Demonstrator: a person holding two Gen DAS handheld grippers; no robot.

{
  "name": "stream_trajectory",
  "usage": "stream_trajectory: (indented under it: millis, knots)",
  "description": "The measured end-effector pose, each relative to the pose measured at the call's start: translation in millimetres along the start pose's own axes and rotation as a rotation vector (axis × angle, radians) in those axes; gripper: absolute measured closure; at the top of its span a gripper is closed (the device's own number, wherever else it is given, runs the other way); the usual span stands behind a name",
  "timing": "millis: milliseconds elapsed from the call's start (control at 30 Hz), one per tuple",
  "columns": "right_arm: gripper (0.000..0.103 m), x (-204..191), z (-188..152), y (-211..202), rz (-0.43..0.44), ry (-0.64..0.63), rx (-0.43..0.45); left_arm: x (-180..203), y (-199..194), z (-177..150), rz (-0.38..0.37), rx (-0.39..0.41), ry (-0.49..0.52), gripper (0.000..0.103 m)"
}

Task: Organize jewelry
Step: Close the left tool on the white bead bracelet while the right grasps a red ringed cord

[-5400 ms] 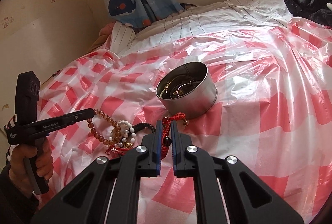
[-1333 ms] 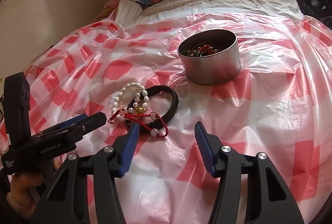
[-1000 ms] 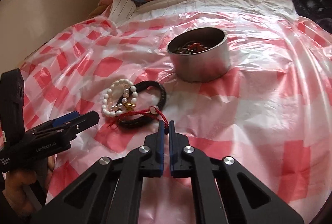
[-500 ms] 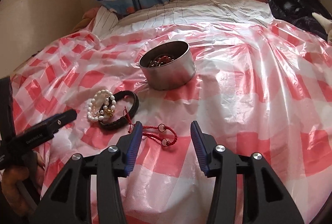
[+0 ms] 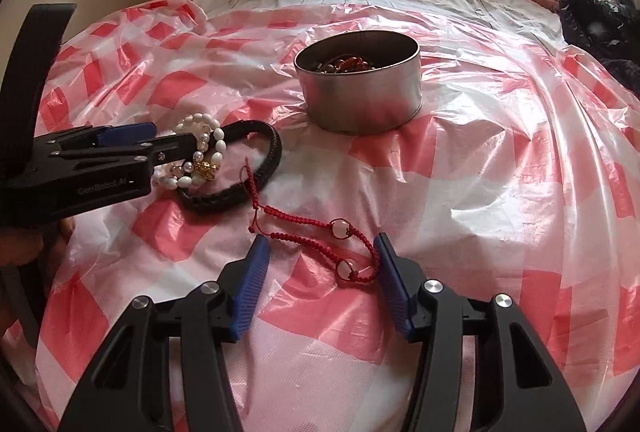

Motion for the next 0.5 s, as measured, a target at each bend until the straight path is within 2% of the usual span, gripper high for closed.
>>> stream_trajectory:
  millis: [67, 133, 333, 500]
  knots:
    - [0.050, 0, 0, 0, -0.003, -0.001, 0.001, 4, -2, -1, 0.036, -0.006, 0.040, 0.091]
    - [0.050, 0, 0, 0, 0.000, 0.002, 0.001, 3, -7, -3, -0.001, -0.008, 0.013, 0.095]
    - [0.050, 0, 1, 1, -0.002, 0.002, 0.006, -7, -43, -3, -0.091, 0.043, -0.063, 0.096]
    - [0.050, 0, 1, 1, -0.001, 0.003, 0.007, -13, -65, -11, -0.074, 0.052, -0.072, 0.096]
Point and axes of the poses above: each gripper's, at about its wrist camera, not at the fingertips, and y roughly the way its jaws point, x to its right, z to its top, the point moved 6 cm from there along y, roughly the way its jaws point, and after that the axes turned 7 degrees about -z, right-handed, at the moved point
